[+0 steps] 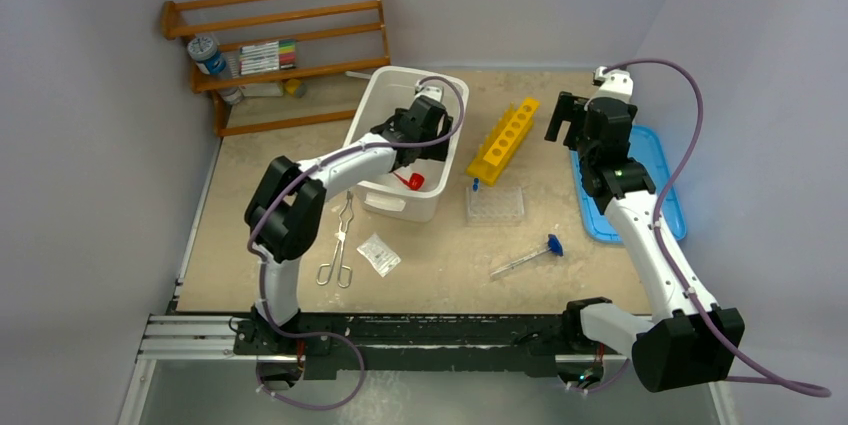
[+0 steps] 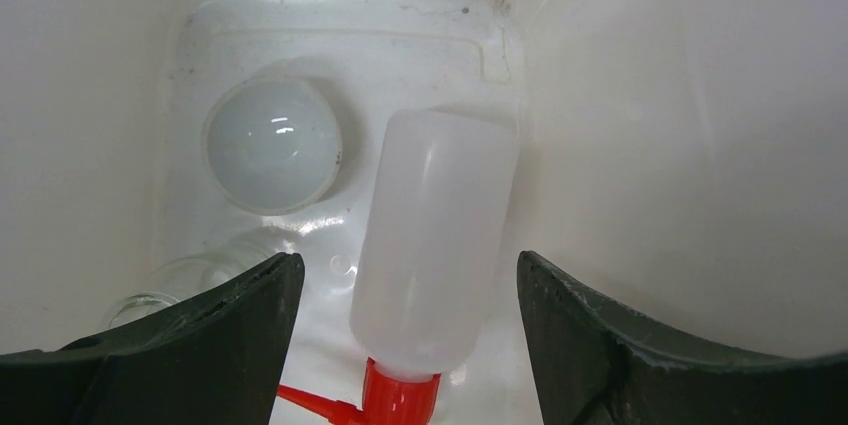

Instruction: Organize the chemistry lab equipment

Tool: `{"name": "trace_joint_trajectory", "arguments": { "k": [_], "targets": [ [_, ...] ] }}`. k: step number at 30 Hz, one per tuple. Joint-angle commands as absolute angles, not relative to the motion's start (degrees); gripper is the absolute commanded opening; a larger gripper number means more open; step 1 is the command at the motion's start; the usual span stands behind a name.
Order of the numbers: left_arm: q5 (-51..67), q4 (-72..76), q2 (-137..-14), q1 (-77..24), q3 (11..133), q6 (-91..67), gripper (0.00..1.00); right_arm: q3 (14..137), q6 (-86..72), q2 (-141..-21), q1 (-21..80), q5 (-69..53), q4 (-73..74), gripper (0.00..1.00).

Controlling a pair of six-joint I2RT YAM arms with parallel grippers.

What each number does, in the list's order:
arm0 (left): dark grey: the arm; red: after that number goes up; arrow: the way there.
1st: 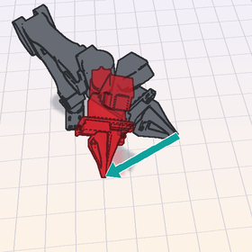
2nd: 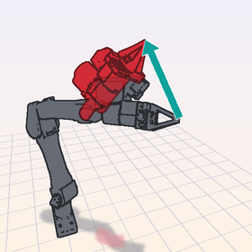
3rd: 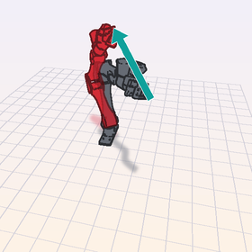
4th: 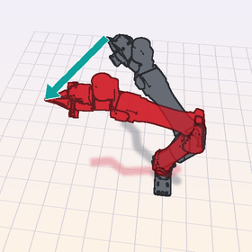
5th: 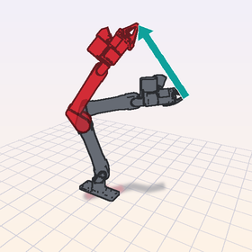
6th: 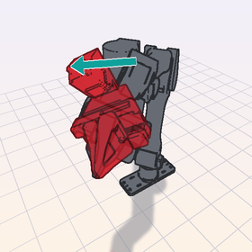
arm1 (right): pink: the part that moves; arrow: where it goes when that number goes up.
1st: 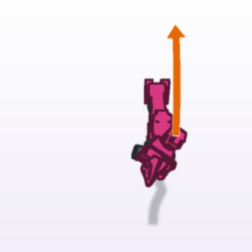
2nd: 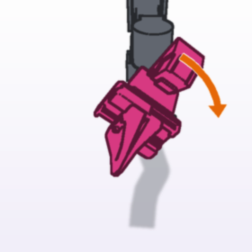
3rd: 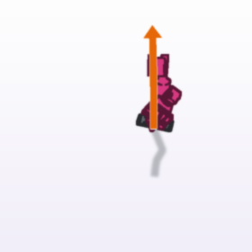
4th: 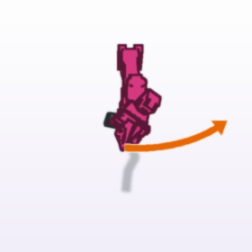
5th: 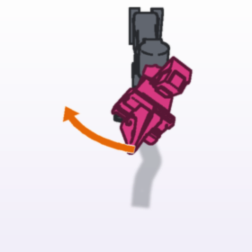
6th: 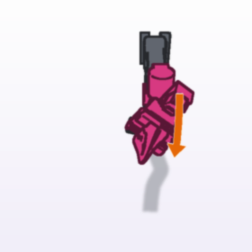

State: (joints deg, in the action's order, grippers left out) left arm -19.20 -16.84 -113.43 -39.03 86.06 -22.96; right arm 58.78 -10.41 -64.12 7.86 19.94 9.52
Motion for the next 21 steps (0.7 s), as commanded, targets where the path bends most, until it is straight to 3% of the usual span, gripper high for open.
{"name": "trace_joint_trajectory", "arguments": {
  "k": [1, 11, 14, 17, 21],
  "targets": [
    [-20.2, -14.5, -106.1, -39.0, 91.7, -22.2, 0.77, 59.1, -8.8, -63.0, 7.7, 20.1, 5.7, 0.96],
    [-22.7, -14.5, -92.1, -39.0, 92.8, -21.8, 0.7, 58.8, -6.0, -60.6, 7.9, 10.6, 3.1, 0.94],
    [-28.8, -19.0, -88.0, -38.9, 91.4, -20.6, 0.78, 58.8, -6.4, -61.1, 8.4, 7.9, 3.0, 0.92],
    [-34.8, -23.0, -83.9, -37.9, 88.1, -20.8, 0.81, 58.8, -7.1, -61.2, 10.5, 6.4, 2.3, 0.84],
    [-35.4, -22.4, -78.7, -32.9, 78.5, -23.3, 0.81, 59.9, -8.5, -63.0, 16.6, 8.1, 1.7, 0.64]
  ]
}}
